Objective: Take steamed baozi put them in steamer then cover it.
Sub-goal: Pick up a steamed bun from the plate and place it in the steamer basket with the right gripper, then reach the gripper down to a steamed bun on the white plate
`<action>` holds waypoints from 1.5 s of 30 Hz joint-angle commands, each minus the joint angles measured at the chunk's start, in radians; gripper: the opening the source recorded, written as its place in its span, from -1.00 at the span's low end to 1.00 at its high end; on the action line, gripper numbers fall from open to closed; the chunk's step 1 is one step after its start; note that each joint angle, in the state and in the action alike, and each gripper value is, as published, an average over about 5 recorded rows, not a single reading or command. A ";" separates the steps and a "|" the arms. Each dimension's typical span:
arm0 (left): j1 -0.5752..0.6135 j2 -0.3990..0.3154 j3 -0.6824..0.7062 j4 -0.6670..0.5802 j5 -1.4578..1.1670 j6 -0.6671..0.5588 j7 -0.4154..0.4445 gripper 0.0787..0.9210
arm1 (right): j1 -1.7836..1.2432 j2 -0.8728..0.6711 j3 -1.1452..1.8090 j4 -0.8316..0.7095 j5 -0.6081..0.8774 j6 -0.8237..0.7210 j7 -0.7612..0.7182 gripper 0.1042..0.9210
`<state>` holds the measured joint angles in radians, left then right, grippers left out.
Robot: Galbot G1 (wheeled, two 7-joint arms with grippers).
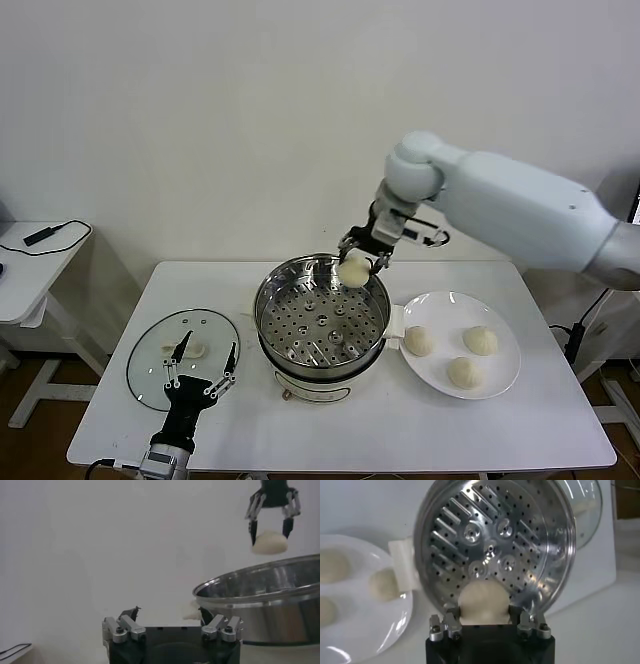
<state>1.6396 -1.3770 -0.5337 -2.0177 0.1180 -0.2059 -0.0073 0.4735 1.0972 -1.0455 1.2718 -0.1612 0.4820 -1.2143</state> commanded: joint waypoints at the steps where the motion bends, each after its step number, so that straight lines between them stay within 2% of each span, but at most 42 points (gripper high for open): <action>1: 0.003 0.002 -0.006 0.000 -0.005 -0.010 -0.003 0.77 | -0.072 0.161 0.006 -0.152 -0.115 0.042 0.011 0.39; 17: 0.005 0.001 -0.017 0.000 -0.008 -0.019 -0.006 0.77 | -0.129 0.254 0.028 -0.284 -0.186 0.085 0.033 0.43; 26: 0.002 0.000 -0.020 0.003 -0.009 -0.021 -0.006 0.77 | -0.132 0.239 0.037 -0.263 -0.166 0.090 0.028 0.74; 31: -0.002 0.000 -0.017 0.005 -0.008 -0.018 -0.007 0.77 | -0.068 0.125 0.051 -0.122 -0.020 0.024 -0.055 0.76; 36: -0.008 0.000 -0.010 0.003 -0.006 -0.016 -0.007 0.77 | 0.083 -0.077 -0.014 -0.008 0.245 -0.178 -0.116 0.76; 41: -0.010 0.001 0.001 -0.002 -0.003 -0.010 -0.008 0.77 | 0.226 -0.259 -0.190 -0.024 0.472 -0.393 -0.079 0.76; 45: -0.012 0.002 0.005 0.000 -0.002 -0.010 -0.009 0.77 | 0.225 -0.356 -0.296 -0.063 0.576 -0.480 -0.029 0.76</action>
<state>1.6287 -1.3760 -0.5333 -2.0183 0.1145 -0.2178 -0.0155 0.5666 0.9962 -1.1501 1.1801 0.0993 0.2577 -1.2619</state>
